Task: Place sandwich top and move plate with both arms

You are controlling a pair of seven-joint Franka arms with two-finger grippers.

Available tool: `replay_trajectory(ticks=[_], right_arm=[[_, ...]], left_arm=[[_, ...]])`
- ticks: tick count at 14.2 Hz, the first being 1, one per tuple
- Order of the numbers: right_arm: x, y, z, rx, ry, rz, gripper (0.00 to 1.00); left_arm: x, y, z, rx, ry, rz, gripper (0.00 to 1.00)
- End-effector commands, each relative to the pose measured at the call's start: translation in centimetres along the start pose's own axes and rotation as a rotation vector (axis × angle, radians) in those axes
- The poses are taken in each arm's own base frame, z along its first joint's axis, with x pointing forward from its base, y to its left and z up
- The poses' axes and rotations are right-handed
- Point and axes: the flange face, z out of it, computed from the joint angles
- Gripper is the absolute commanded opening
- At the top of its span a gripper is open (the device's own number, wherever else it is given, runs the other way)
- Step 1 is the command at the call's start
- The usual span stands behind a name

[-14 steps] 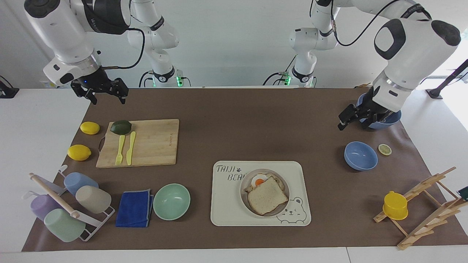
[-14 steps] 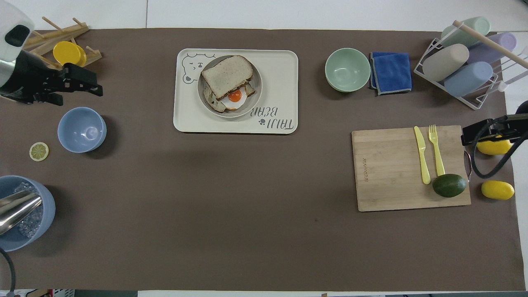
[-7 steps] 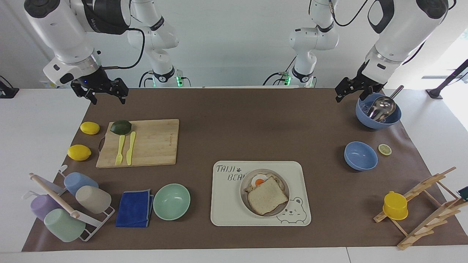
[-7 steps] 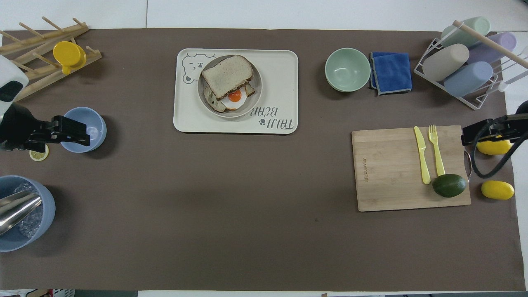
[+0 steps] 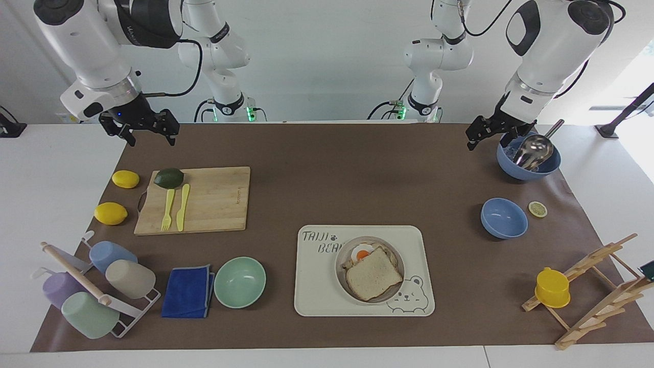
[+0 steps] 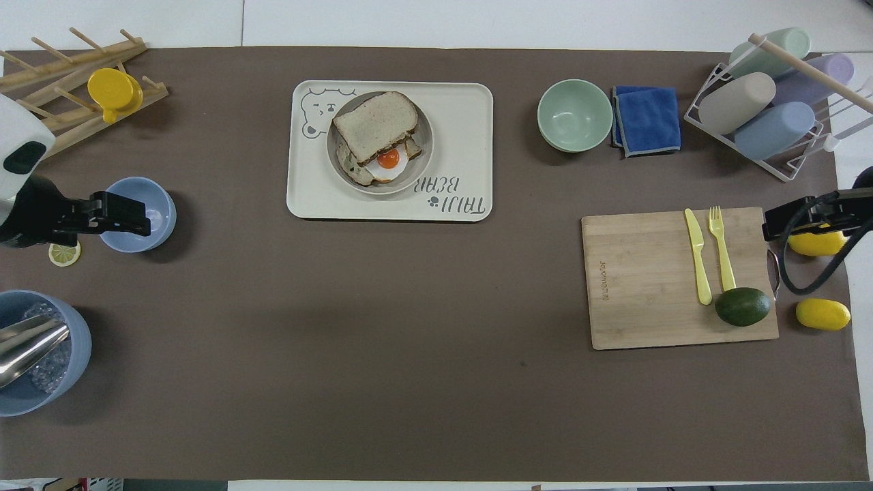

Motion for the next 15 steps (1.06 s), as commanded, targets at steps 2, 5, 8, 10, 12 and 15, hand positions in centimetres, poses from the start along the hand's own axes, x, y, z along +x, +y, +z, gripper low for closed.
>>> replay_trajectory(ticks=[2, 5, 8, 10, 12, 15], right_arm=[[-0.66, 0.09, -0.36, 0.030, -0.005, -0.005, 1.00], [-0.66, 0.09, -0.36, 0.030, -0.005, -0.004, 1.00], [-0.66, 0.09, -0.36, 0.030, -0.005, -0.005, 1.00], [-0.66, 0.09, -0.36, 0.030, -0.005, -0.005, 1.00], [-0.66, 0.09, -0.36, 0.030, -0.005, -0.004, 1.00], [-0.66, 0.09, -0.36, 0.030, -0.005, -0.005, 1.00]], left_arm=[[0.63, -0.74, -1.30, 0.032, -0.011, 0.003, 1.00], [0.55, -0.63, -1.08, 0.033, -0.015, 0.004, 1.00], [0.32, -0.66, -0.93, 0.033, -0.017, 0.006, 1.00], [0.29, -0.76, -0.68, 0.034, -0.020, 0.006, 1.00], [0.29, -0.75, -0.68, 0.034, -0.020, 0.006, 1.00], [0.27, -0.75, -0.77, 0.033, -0.017, 0.006, 1.00]])
